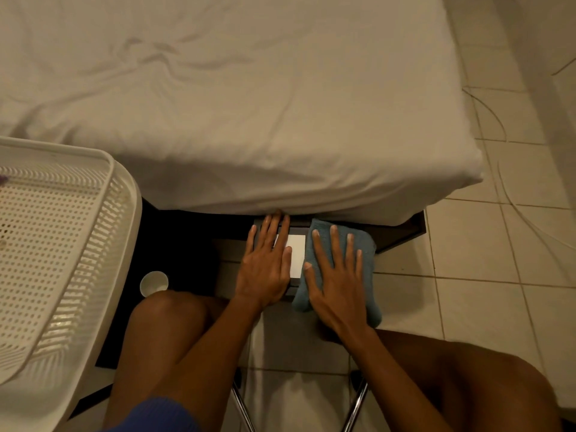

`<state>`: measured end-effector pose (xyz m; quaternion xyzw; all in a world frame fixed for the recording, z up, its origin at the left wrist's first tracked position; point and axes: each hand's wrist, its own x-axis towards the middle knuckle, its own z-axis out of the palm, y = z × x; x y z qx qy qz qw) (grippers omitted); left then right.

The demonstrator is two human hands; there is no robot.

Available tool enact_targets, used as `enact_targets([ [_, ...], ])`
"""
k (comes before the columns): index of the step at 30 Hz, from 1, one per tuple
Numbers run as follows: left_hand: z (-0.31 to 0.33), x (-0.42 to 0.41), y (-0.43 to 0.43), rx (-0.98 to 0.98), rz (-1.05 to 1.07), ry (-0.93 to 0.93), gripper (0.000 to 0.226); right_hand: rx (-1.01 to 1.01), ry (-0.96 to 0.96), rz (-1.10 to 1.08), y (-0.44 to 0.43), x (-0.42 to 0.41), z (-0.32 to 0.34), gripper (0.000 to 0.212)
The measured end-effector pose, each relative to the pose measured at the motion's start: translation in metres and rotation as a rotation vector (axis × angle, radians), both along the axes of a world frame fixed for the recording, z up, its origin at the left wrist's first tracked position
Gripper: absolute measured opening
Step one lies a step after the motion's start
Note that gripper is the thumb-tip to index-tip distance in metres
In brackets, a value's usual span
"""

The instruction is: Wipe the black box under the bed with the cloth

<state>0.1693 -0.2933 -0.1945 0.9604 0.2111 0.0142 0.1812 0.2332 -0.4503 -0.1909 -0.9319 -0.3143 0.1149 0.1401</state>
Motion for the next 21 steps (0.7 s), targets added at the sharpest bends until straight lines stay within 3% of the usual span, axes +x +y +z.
enact_targets([
  [6, 0.001, -0.001, 0.001, 0.013, -0.001, -0.002, 0.059, 0.005, 0.002, 0.040, 0.015, 0.033, 0.004, 0.064],
  [12, 0.002, -0.001, 0.000, 0.003, -0.002, 0.004, 0.060, 0.017, 0.010, 0.056, -0.012, -0.002, 0.002, 0.065],
  [21, 0.002, -0.001, 0.000, 0.022, -0.002, -0.003, 0.059, 0.013, 0.006, -0.029, 0.009, 0.024, 0.006, 0.066],
])
